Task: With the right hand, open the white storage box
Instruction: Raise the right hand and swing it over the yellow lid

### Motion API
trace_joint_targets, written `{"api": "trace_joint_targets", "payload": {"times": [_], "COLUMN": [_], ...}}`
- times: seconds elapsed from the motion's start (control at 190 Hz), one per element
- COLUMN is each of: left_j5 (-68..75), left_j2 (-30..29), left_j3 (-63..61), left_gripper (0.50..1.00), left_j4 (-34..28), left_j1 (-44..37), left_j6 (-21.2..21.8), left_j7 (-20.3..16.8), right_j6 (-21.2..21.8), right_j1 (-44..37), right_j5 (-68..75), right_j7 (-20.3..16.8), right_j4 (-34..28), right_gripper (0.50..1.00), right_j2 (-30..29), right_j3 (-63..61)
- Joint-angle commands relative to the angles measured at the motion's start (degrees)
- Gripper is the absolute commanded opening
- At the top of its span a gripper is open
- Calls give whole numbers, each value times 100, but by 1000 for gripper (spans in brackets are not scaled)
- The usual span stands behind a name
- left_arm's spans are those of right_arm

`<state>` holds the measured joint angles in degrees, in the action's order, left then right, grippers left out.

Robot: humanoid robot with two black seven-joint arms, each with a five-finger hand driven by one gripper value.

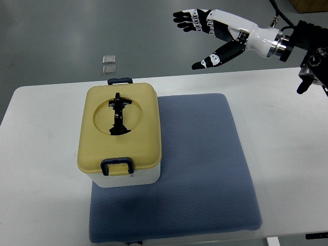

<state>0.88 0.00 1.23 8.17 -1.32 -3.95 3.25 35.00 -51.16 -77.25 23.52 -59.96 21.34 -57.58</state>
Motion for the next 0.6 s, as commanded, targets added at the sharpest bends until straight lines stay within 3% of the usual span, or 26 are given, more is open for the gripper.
{"api": "trace_joint_targets", "payload": {"times": [0.0, 0.168, 0.594], "left_j5": [0, 0, 0], "left_j2": [0, 0, 0], "left_j3": [0, 0, 0], "left_gripper": [1000, 1000, 1000], "left_j4": [0, 0, 0], "left_j1": [0, 0, 0], "left_j6": [0, 0, 0], "left_j7": [0, 0, 0], "right_j6": [0, -11, -705], "right_j1": [-201, -615, -1511], "right_j5": [-378, -537, -880], "right_j7": [4, 4, 21], "right_j4": [-69, -86, -86], "right_gripper": [940, 938, 936], "right_j2": [-69, -95, -605], "right_j3": [203, 810, 2102]}}
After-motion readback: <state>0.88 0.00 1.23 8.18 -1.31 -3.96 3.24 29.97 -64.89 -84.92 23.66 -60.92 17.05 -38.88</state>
